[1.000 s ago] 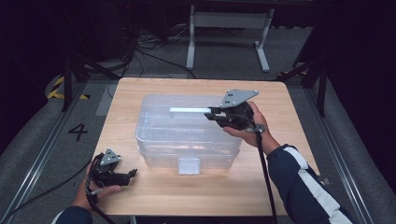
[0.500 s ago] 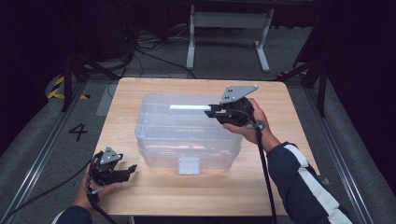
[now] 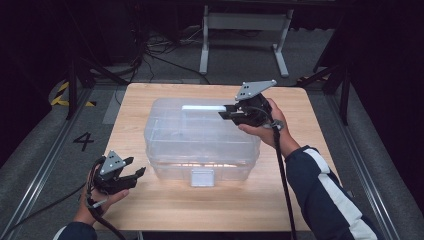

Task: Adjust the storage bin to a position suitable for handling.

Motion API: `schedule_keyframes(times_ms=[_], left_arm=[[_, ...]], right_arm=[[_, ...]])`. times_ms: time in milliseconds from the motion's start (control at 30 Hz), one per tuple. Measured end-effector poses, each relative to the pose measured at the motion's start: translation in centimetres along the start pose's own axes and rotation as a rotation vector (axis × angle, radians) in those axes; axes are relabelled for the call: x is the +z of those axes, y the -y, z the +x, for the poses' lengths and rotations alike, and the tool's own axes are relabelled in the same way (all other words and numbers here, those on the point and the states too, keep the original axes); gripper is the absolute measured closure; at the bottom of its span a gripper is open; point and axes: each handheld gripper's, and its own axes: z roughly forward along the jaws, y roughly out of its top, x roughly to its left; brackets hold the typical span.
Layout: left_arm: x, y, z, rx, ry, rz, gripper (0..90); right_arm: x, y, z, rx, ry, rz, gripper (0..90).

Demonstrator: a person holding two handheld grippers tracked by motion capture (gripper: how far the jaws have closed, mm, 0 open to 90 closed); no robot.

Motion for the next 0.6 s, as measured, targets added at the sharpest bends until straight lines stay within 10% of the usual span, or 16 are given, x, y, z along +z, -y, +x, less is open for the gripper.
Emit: schedule_keyframes(times_ms=[600], left_arm=[[-0.5,-3.1,-1.3,0.03,0.062,-0.112,68.9]], right_arm=[[0.0,-0.9,-0.5,-0.016,0.016,0.031,73.0]])
